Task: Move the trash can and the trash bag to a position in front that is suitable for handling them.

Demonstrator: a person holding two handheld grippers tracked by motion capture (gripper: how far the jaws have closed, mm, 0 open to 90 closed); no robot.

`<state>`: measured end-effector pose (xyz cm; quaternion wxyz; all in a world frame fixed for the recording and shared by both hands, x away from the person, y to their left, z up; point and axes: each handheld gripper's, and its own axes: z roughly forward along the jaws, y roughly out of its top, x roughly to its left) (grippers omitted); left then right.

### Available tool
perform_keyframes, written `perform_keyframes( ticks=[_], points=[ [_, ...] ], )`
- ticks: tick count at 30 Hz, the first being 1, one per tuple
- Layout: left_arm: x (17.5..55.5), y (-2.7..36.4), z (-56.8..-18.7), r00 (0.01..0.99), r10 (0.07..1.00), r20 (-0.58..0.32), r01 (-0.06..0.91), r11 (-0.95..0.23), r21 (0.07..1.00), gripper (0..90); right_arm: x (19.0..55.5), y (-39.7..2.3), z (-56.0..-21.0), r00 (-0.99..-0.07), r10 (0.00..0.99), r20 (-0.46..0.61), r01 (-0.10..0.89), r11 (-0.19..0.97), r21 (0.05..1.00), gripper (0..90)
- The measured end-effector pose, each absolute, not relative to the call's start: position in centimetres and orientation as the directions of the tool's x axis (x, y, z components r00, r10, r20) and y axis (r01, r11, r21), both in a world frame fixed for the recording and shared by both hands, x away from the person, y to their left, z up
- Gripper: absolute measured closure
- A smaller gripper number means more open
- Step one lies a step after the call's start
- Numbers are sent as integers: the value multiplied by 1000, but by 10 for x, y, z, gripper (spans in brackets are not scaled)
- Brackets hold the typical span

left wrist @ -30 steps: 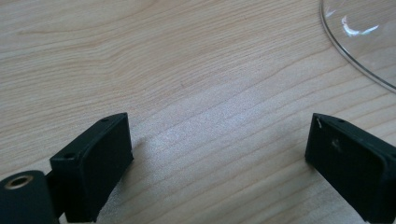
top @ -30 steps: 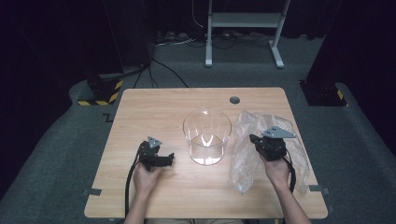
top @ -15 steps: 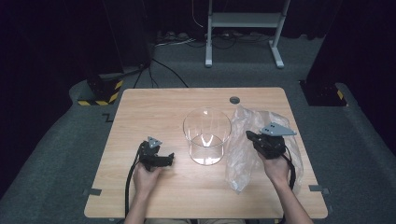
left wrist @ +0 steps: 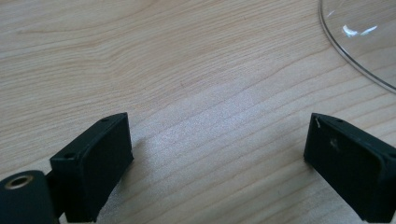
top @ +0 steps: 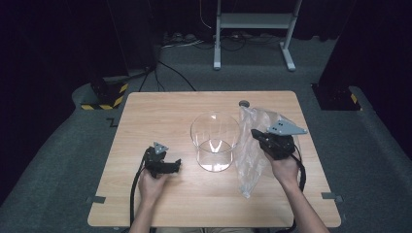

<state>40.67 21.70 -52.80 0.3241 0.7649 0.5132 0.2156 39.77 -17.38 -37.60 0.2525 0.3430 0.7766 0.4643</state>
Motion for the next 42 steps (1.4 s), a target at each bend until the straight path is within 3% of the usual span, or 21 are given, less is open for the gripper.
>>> perform_keyframes(
  ticks=[20,31,35,42],
  points=[
    [406,215,-528,362,932,1,650,-253,717,73,404,-127,-374,-733,674,-89,250,390,886,900],
    [405,215,-526,337,941,-7,662,-232,713,105,413,-100,-386,-784,619,-40,274,403,873,900],
    [407,221,-522,359,927,-105,667,-176,724,187,413,-92,-388,-804,593,-34,271,416,868,900],
    [403,230,-504,384,913,-139,606,-136,783,215,411,-81,-388,-834,551,-19,267,434,860,900]
  ],
)
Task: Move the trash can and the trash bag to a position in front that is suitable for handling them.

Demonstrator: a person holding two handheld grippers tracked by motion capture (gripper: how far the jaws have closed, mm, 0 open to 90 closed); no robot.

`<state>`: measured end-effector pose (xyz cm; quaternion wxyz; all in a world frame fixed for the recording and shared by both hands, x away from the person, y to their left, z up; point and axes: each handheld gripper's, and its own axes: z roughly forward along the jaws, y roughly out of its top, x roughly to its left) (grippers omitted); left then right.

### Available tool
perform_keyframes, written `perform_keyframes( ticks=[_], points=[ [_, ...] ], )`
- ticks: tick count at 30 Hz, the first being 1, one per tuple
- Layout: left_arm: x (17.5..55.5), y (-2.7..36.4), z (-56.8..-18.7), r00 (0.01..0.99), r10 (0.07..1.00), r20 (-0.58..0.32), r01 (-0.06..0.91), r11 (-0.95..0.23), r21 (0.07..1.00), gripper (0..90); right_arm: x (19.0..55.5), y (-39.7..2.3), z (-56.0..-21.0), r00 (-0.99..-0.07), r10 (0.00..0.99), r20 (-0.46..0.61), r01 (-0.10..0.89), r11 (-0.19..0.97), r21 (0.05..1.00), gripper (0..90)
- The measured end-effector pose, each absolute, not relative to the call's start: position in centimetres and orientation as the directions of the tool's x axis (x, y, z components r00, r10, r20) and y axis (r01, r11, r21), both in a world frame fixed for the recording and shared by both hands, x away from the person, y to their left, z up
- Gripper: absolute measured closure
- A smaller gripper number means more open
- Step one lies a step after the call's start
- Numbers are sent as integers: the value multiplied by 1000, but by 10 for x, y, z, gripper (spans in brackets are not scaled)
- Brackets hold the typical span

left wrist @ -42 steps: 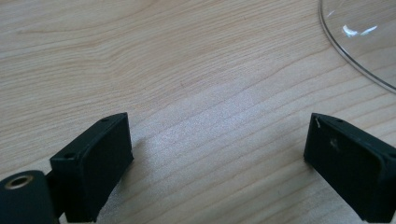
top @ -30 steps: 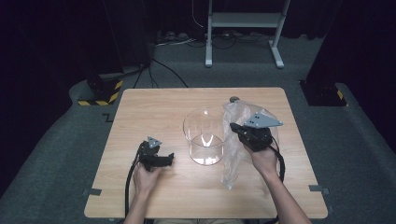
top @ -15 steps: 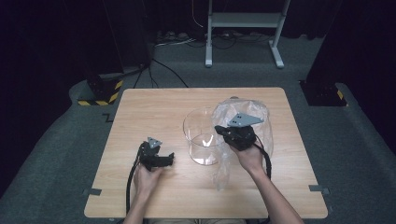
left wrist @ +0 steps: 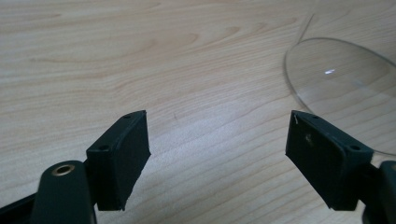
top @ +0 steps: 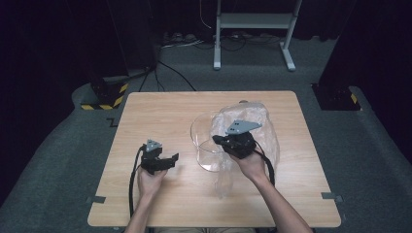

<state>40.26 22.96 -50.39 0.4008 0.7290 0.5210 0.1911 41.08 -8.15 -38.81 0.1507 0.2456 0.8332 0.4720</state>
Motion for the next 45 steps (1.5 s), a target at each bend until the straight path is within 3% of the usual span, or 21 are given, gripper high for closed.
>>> perform_keyframes(
  ticks=[22,45],
  points=[
    [407,228,-442,488,850,-196,518,-101,850,255,410,-76,-393,-853,521,25,292,437,851,900],
    [411,191,-386,631,760,-156,426,-172,888,300,413,-76,-402,-854,515,71,335,441,832,900]
  ],
)
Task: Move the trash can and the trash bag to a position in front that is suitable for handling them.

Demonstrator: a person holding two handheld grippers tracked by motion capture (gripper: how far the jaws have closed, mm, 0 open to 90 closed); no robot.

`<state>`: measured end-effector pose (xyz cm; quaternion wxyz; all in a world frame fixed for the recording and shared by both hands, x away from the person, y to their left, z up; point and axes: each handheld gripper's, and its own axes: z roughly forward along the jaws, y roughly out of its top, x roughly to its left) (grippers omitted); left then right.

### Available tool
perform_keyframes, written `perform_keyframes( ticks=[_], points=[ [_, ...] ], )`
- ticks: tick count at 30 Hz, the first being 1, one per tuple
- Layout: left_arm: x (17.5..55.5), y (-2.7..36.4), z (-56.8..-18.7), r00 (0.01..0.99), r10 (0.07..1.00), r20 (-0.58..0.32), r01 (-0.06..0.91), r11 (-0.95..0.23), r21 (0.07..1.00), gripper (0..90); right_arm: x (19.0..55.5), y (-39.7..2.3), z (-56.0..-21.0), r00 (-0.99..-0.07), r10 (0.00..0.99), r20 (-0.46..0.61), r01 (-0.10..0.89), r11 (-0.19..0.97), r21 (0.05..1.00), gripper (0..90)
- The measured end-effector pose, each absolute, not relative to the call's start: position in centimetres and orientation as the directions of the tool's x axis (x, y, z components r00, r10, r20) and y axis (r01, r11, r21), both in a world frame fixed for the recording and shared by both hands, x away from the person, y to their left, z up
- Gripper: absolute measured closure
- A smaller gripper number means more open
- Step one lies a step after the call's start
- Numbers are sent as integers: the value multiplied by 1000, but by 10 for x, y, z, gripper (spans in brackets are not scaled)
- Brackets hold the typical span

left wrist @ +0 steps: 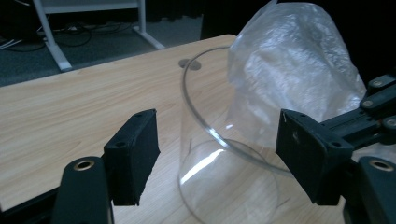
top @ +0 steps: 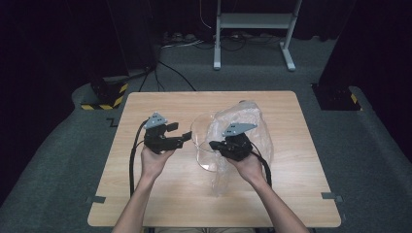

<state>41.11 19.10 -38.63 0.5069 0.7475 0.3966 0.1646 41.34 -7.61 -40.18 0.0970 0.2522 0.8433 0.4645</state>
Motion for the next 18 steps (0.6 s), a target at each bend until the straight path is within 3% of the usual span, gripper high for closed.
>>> perform_keyframes(
  ticks=[14,18],
  points=[
    [436,141,-382,687,708,-163,495,-291,819,287,412,-74,-402,-856,514,52,326,459,827,900],
    [437,136,-384,704,691,-167,497,-310,810,372,409,-72,-401,-864,503,35,304,464,832,900]
  ],
)
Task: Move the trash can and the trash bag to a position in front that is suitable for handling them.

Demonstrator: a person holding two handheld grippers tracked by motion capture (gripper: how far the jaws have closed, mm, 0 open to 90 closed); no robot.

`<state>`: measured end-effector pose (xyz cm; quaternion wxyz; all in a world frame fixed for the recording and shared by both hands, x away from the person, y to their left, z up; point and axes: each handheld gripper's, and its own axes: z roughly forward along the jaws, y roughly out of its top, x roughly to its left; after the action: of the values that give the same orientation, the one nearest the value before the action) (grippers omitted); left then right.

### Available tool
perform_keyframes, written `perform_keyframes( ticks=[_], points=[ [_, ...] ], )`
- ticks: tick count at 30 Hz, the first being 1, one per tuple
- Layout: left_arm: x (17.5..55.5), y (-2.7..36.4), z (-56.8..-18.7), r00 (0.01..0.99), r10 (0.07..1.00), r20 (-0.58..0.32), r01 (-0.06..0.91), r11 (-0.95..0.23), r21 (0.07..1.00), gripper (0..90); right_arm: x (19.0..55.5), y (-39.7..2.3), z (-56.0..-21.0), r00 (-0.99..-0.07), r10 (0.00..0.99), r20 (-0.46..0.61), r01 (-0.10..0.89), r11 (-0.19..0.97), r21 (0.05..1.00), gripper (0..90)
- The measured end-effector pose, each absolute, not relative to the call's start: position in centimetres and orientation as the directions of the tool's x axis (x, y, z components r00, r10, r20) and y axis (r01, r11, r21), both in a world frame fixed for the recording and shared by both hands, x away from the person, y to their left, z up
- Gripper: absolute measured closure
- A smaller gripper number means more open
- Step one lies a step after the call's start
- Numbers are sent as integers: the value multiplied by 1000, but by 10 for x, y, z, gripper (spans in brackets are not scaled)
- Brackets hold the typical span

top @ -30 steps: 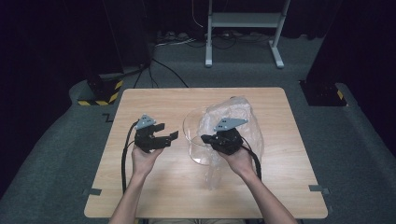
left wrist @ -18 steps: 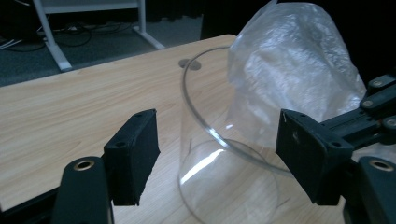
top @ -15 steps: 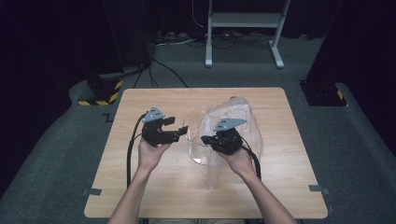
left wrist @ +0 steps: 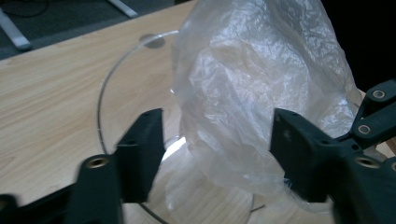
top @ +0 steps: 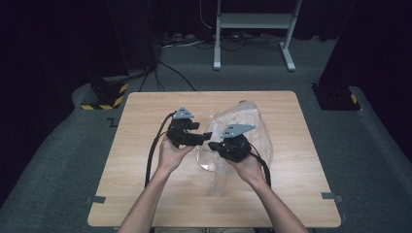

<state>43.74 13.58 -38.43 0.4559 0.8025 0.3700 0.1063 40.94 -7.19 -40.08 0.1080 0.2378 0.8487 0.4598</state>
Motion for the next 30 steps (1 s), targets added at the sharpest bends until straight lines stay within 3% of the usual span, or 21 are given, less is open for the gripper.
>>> perform_keyframes(
  ticks=[9,21,30],
  points=[
    [440,130,-390,715,684,-146,522,-383,763,630,408,-67,-400,-873,487,27,290,474,832,866],
    [439,123,-397,720,684,-115,522,-425,739,881,407,-79,-396,-844,535,26,300,432,851,621],
    [439,124,-401,721,687,-92,509,-434,744,899,403,-95,-390,-806,592,5,285,381,880,505]
  ],
)
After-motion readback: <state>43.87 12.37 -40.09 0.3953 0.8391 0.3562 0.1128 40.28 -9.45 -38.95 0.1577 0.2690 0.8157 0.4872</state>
